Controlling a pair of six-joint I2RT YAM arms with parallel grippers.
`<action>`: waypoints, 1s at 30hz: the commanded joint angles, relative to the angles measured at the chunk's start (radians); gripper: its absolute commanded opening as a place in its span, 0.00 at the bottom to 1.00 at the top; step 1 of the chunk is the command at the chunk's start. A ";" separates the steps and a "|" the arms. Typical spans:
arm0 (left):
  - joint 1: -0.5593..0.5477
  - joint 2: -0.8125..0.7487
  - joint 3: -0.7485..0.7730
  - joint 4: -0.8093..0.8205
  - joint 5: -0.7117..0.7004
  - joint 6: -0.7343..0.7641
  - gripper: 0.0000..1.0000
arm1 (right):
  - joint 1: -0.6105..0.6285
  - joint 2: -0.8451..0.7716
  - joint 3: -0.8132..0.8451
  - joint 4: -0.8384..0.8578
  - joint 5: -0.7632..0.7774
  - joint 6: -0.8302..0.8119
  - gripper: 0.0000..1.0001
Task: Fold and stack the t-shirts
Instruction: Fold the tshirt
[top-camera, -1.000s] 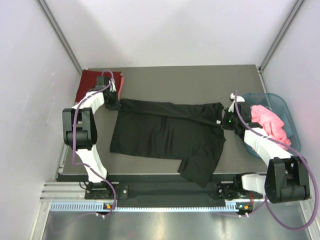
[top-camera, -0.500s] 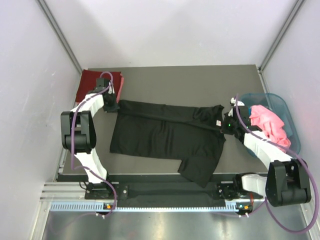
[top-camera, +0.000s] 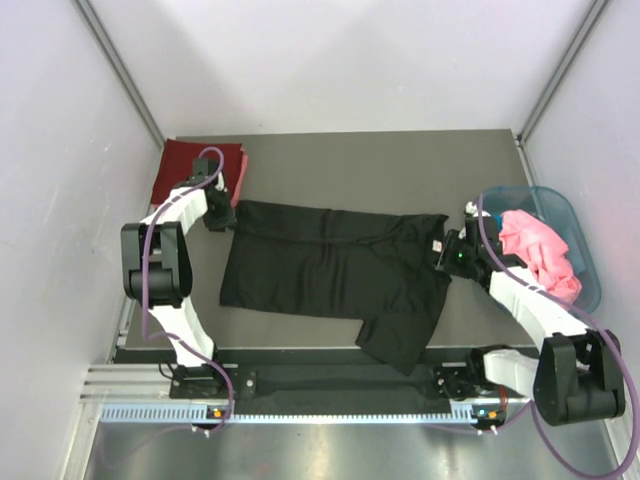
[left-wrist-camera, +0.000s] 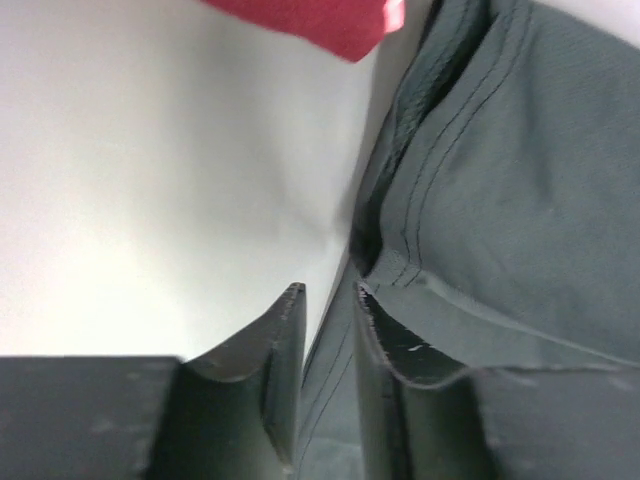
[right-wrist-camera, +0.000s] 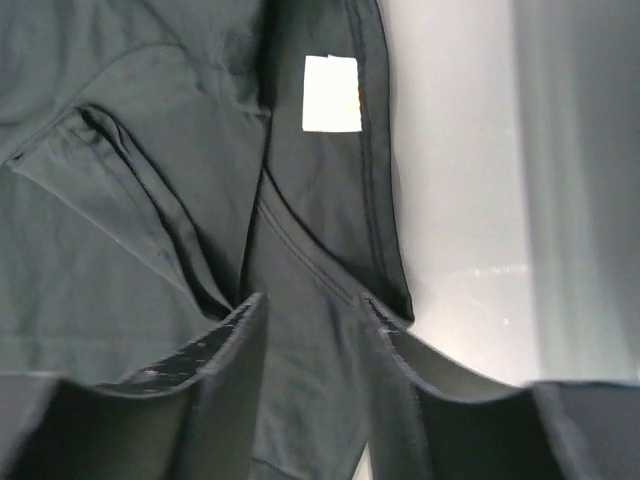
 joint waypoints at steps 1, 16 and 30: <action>0.003 -0.080 0.034 -0.041 -0.043 -0.010 0.32 | 0.012 -0.043 0.053 -0.048 0.021 0.031 0.42; -0.022 0.078 0.109 0.080 0.323 -0.117 0.34 | 0.009 0.394 0.257 0.236 -0.044 0.036 0.51; -0.023 0.014 0.026 0.109 0.096 -0.233 0.33 | 0.040 0.375 0.240 0.166 0.071 0.037 0.52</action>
